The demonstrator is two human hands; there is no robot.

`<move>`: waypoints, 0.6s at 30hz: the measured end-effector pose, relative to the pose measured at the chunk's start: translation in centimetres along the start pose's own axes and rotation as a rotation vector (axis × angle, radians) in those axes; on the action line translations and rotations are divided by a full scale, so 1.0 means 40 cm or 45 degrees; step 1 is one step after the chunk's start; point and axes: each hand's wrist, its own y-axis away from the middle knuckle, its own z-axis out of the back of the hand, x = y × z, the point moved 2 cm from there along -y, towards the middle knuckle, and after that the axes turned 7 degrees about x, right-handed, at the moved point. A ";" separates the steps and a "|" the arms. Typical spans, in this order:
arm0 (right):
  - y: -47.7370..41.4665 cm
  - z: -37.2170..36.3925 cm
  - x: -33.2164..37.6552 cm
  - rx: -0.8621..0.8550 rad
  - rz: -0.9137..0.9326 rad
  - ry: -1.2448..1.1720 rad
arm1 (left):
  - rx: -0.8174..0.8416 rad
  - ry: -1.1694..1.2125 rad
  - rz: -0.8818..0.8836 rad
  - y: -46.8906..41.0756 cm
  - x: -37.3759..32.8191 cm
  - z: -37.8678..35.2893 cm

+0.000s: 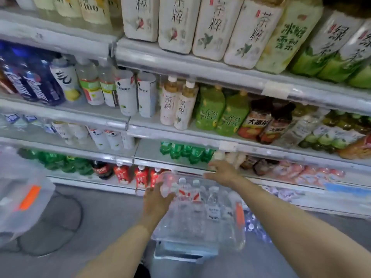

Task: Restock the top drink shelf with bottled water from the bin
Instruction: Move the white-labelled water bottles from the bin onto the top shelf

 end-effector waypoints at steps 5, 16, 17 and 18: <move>-0.117 -0.152 -0.050 0.127 -0.186 -0.261 | 0.092 -0.015 0.177 -0.069 0.140 -0.087; -0.304 -0.292 -0.042 0.199 -0.361 -0.387 | 0.017 -0.130 0.151 -0.095 0.224 -0.179; -0.317 -0.286 -0.037 0.227 -0.381 -0.343 | 0.018 -0.135 0.161 -0.095 0.224 -0.181; -0.331 -0.281 -0.031 0.266 -0.395 -0.299 | 0.023 -0.134 0.181 -0.095 0.225 -0.184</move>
